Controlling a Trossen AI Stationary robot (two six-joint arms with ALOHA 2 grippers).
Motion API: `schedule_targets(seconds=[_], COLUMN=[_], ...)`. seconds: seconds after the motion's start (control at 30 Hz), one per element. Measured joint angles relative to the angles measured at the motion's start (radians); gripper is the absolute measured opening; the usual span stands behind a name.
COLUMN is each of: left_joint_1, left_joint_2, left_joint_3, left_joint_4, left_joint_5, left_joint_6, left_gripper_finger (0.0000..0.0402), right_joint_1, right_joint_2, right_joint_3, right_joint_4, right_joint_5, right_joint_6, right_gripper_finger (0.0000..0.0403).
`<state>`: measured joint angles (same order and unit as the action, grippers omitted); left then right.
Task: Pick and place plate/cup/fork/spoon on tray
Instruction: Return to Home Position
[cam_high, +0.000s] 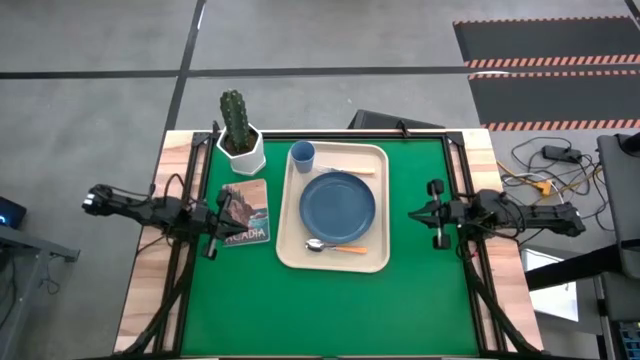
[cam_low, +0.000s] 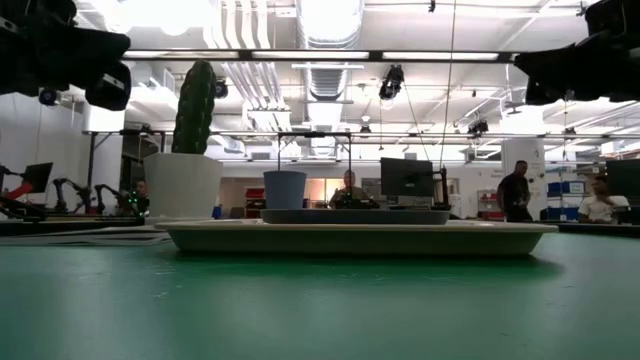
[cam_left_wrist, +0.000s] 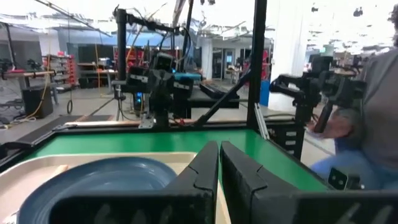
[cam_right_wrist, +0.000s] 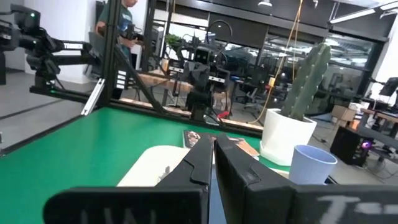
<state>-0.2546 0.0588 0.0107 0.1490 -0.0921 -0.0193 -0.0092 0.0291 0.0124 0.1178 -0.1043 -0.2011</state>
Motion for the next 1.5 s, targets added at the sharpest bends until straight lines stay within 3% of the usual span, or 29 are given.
schedule_targets(seconds=[1.5], left_joint_1=[0.000], left_joint_2=[0.171], left_joint_3=[-0.003], left_joint_4=[0.000], left_joint_5=[-0.002], left_joint_6=[0.000], left_gripper_finger=[0.0000], right_joint_1=[0.000], right_joint_2=[0.018], right_joint_3=[-0.001], right_joint_4=[-0.009], right_joint_5=[0.000], right_joint_6=[0.000], right_gripper_finger=[0.0009])
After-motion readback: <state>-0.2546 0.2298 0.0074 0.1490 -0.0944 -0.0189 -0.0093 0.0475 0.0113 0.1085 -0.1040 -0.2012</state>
